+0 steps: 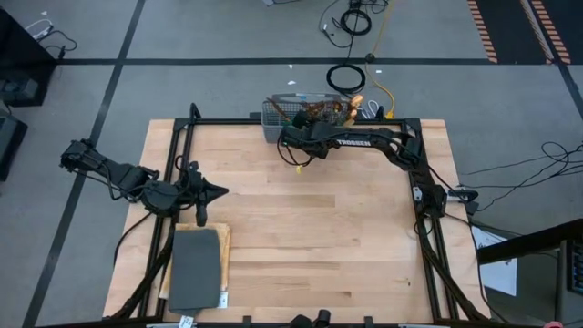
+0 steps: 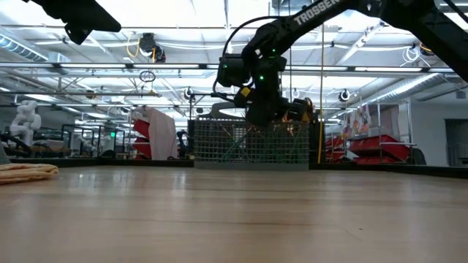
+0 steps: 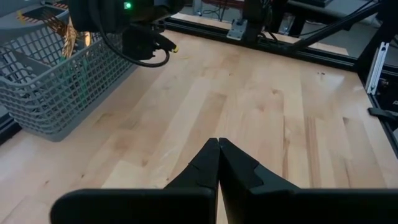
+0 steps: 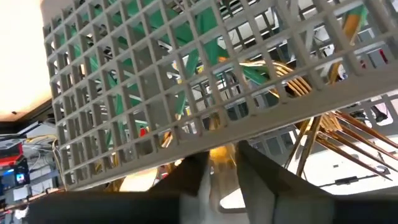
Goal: Sort silverware
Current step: Put the green fork into the dishwasher utensil holder, then return to Home Position
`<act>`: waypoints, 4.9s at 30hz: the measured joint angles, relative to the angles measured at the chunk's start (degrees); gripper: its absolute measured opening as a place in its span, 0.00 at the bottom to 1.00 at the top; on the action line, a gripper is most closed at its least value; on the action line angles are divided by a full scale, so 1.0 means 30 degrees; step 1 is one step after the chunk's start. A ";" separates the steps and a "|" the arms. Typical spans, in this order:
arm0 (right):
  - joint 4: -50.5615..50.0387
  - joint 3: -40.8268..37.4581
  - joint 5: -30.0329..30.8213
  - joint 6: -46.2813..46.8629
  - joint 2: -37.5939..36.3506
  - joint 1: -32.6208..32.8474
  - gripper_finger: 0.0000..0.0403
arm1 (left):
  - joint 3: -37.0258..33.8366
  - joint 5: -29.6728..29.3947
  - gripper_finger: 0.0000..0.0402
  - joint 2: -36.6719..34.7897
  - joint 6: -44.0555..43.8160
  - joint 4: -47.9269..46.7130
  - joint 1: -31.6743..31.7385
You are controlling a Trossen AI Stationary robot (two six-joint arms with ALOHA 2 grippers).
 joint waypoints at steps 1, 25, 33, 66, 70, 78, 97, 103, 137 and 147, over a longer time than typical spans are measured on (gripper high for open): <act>-0.0011 0.0000 0.0000 0.0028 0.0000 0.0007 0.18 | -0.0003 -0.0003 0.03 0.0000 0.0000 0.0000 0.0000; -0.1511 0.0000 0.1382 0.5626 -0.3384 0.0483 0.35 | -0.0007 -0.0792 0.03 -0.0997 0.3423 0.2647 0.0000; -0.6457 0.0000 -0.5199 1.4662 -0.7162 0.0638 0.35 | 0.0595 -0.1559 0.03 -0.2429 0.7554 0.3978 0.0000; 1.1257 -1.9427 -2.6556 2.4307 -3.5279 -0.0388 0.35 | 0.0604 0.4919 0.03 -1.2007 1.2299 0.2189 0.0000; 1.4601 -2.2666 -2.6590 2.5679 -3.7075 -0.0388 0.35 | -0.0239 0.6884 0.03 -1.2080 1.2151 0.2297 0.0000; 1.8355 -2.7182 -2.8178 2.8196 -3.8187 -0.0337 0.35 | -0.2347 0.7744 0.03 -1.2094 1.1298 0.4102 0.0000; 2.3329 -3.2143 -2.9121 2.8472 -3.8220 0.3559 0.35 | -1.0047 0.6814 0.03 -1.2138 0.9341 0.8897 0.0000; 2.3566 -3.3344 -2.8909 2.7735 -3.8153 0.5051 0.35 | -1.1540 0.6033 0.03 -1.2138 1.0428 0.9880 0.0000; 2.1384 -3.3274 -2.2243 2.4055 -3.8144 0.6745 0.35 | -1.1970 1.1533 0.03 -1.1781 1.2855 0.9213 0.5521; 2.3407 -3.3266 -2.0014 2.3701 -3.8297 0.6752 0.34 | -1.2014 1.1594 0.03 -1.1781 1.2810 0.9457 0.9655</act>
